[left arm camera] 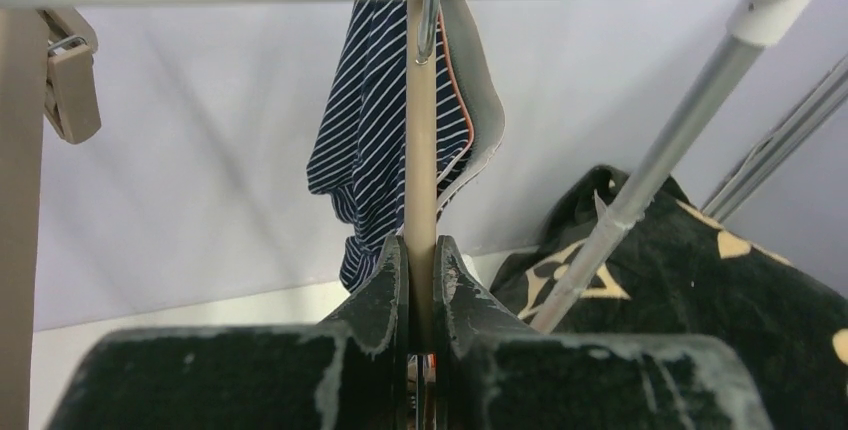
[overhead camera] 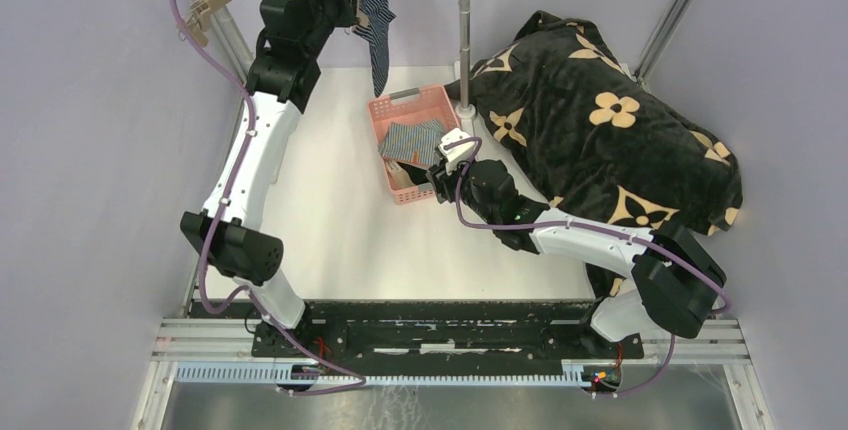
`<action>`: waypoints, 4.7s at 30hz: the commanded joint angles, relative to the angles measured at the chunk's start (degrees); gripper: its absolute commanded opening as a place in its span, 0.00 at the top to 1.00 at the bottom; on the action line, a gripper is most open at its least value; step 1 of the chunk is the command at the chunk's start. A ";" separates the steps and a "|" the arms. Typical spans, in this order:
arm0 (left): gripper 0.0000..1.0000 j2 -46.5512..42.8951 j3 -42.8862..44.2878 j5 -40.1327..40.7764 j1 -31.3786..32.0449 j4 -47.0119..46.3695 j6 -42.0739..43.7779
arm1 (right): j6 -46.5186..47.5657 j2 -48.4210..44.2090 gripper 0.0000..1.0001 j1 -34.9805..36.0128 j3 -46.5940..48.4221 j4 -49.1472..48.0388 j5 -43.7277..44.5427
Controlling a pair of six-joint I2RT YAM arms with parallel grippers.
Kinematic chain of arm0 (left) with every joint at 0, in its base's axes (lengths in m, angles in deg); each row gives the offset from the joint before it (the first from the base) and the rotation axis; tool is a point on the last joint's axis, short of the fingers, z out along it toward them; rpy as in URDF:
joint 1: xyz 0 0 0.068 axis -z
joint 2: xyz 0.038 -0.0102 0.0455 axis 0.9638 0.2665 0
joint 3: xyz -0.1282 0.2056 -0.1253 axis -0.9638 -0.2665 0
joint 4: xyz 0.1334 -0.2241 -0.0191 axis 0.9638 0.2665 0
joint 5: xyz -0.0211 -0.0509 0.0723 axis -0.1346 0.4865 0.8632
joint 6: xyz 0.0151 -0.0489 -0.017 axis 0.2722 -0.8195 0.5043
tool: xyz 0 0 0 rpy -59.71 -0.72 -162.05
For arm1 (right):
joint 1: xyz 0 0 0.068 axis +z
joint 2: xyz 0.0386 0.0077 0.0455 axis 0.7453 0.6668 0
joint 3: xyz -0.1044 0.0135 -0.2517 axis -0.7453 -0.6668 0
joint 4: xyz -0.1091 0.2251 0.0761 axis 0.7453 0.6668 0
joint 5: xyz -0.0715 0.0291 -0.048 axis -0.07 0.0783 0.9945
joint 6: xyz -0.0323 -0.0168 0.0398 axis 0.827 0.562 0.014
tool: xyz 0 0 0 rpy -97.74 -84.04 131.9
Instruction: Remove the underwear clipped to the hanger
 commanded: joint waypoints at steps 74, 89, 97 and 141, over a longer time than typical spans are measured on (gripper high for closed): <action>0.97 -53.58 -47.87 -41.91 13.69 20.37 1.62 | -4.07 -16.62 0.22 -33.12 21.16 20.74 -89.76; 0.97 -52.55 -50.89 -42.48 13.66 16.01 -0.94 | -4.52 -17.17 0.33 -32.88 21.33 19.72 -91.61; 0.97 -52.51 -52.15 -43.01 13.65 14.96 -1.47 | -4.96 -17.33 0.30 -32.69 21.31 18.92 -91.21; 0.97 -50.91 -69.84 -36.79 13.81 -34.74 -22.14 | -47.35 -16.15 0.27 -32.24 -8.81 -57.42 -50.30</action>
